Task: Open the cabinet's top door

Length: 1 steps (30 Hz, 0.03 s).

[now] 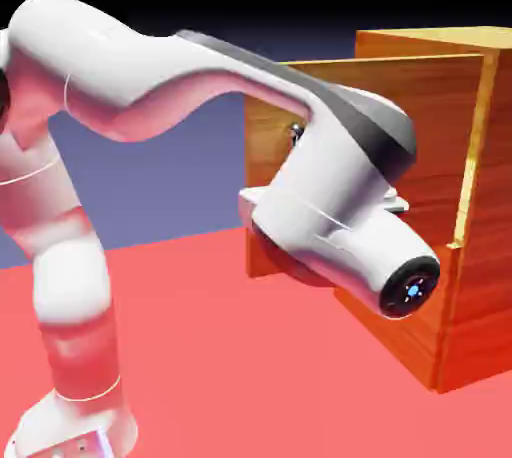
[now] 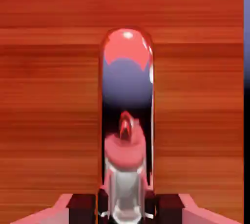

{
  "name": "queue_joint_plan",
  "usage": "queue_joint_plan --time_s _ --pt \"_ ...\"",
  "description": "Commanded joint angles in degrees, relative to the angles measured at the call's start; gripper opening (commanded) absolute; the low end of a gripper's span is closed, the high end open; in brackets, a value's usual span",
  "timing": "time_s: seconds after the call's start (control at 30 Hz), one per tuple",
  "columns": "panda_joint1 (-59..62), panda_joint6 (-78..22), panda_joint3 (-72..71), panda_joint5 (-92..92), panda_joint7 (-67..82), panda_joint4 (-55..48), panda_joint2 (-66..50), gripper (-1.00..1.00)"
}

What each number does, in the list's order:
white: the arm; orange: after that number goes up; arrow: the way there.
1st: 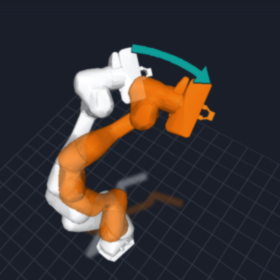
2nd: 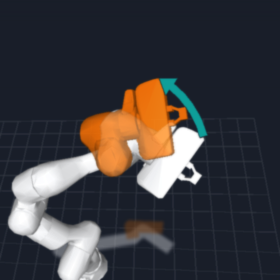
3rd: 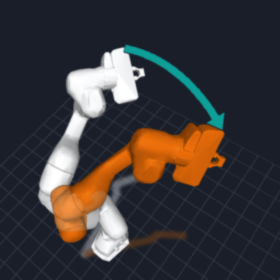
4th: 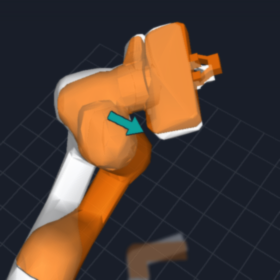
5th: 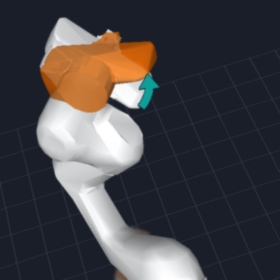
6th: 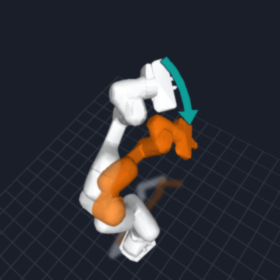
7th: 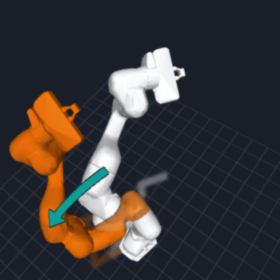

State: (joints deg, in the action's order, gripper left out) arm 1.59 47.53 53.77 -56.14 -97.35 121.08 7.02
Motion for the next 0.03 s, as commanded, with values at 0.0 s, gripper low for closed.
queue_joint_plan --time_s 0.0 --pt "0.1 -0.5 0.1 0.1 0.2 -0.3 -0.4 -1.00"
